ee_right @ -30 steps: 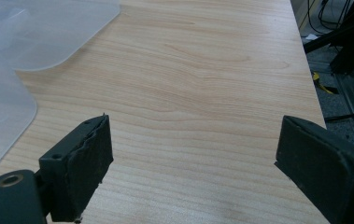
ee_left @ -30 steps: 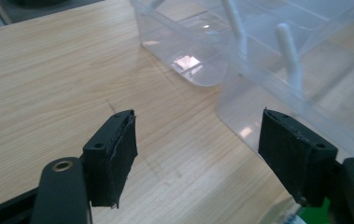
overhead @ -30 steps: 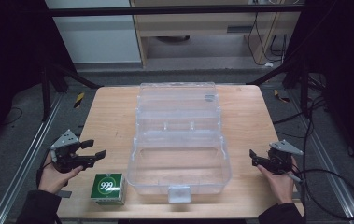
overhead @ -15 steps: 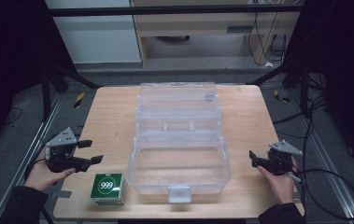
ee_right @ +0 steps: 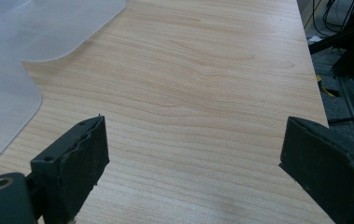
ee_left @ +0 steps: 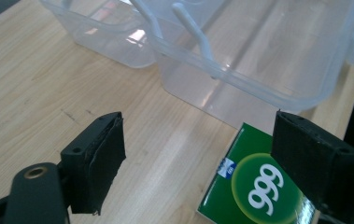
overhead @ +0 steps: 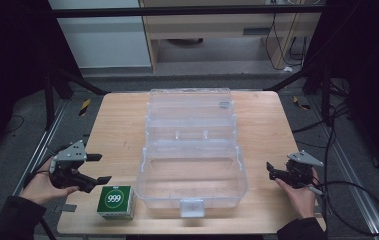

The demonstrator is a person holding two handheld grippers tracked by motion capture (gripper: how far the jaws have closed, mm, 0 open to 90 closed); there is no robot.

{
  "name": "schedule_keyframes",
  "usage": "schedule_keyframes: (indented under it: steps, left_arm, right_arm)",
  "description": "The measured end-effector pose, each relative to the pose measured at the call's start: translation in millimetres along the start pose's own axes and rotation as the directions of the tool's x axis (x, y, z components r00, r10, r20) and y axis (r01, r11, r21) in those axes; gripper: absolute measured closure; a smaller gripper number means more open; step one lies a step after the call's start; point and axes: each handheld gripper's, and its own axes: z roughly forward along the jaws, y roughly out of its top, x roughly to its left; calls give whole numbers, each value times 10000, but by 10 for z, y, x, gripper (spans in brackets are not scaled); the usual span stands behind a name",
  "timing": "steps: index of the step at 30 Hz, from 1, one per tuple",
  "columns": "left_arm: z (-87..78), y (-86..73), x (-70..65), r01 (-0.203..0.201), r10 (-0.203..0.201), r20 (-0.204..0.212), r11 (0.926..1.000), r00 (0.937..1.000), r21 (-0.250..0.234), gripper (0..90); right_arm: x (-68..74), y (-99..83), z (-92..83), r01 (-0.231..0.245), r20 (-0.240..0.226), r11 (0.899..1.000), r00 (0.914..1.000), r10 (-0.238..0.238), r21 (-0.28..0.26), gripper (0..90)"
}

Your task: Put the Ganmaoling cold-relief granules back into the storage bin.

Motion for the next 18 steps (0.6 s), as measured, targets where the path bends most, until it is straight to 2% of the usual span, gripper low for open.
schedule_keyframes:
  steps: [4,10,16,18]
  left_arm:
    - [7,12,-39,-451,443,244,9983,9987,367,152]
    - [47,26,-81,-706,658,666,9949,9956,723,106]
    - [63,41,-120,-1220,1127,992,9882,9887,924,90]
    - [87,42,-145,-1558,1432,1120,9813,9833,1132,90]
  right_arm:
    - [1,-1,1,16,-12,10000,10000,-16,9,76]
    - [4,-2,2,26,-32,10000,10000,-26,22,75]
    - [3,-6,8,74,-17,10000,10000,-74,63,74]
    - [4,-7,10,76,-25,9999,10000,-76,77,73]
